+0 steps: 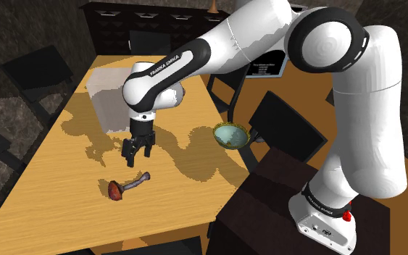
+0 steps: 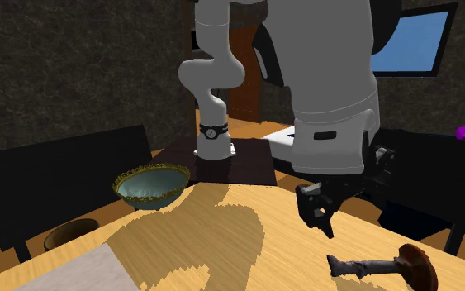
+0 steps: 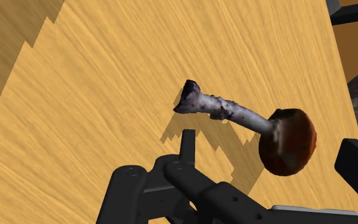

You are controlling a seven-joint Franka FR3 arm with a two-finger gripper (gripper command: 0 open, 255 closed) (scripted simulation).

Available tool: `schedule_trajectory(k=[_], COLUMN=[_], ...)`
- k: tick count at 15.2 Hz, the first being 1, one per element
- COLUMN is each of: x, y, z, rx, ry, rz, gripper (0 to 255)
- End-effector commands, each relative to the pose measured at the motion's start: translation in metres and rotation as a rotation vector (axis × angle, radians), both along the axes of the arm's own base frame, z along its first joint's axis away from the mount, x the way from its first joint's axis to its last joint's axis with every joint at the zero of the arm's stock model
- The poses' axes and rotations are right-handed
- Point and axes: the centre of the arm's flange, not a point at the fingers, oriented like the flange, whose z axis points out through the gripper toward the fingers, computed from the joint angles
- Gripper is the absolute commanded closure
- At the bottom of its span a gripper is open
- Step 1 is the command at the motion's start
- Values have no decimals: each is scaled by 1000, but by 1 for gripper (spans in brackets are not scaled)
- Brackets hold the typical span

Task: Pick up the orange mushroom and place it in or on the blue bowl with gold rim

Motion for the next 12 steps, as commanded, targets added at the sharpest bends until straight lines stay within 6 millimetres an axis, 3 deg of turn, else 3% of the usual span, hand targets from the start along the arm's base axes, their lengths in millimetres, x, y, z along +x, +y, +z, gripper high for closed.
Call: schedule_trajectory(k=[1, 2, 11, 12], x=[0, 0, 0, 0], y=[0, 0, 0, 0], z=[0, 0, 0, 0], rx=[0, 0, 0, 0], ry=[0, 0, 0, 0], rz=[0, 0, 0, 0], gripper=[0, 255, 255, 0])
